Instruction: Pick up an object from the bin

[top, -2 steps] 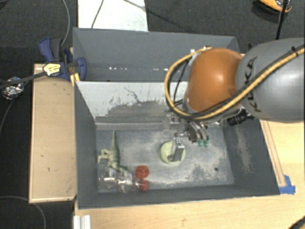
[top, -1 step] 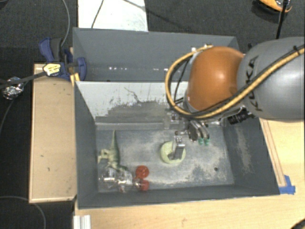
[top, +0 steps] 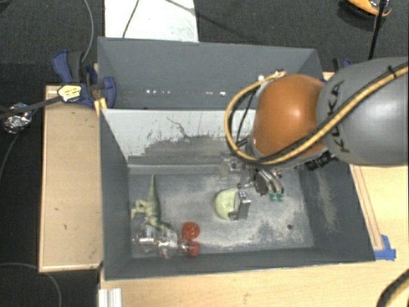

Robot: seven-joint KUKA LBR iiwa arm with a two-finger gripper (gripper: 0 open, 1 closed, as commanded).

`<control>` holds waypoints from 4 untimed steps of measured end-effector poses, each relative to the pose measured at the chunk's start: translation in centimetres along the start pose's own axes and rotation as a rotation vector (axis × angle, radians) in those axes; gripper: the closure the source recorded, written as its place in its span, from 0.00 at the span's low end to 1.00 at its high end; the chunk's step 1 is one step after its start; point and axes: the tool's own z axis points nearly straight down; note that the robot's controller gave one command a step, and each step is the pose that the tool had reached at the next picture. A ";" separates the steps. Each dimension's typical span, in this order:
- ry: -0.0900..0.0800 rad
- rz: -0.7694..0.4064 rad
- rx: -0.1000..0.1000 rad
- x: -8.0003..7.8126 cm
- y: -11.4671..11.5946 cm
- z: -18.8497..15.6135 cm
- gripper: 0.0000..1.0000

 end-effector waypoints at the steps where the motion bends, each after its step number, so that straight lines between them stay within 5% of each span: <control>1: -0.002 -0.057 0.001 -0.4 -2.6 5.1 0.00; 2: 0.005 -0.154 0.001 -0.5 -3.7 8.5 0.00; 3: 0.000 -0.211 0.001 0.2 -3.3 8.6 1.00; 4: 0.000 -0.210 0.001 0.2 -3.3 8.6 1.00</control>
Offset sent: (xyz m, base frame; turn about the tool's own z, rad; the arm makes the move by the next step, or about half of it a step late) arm 0.0115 -0.0370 -0.0919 -0.1758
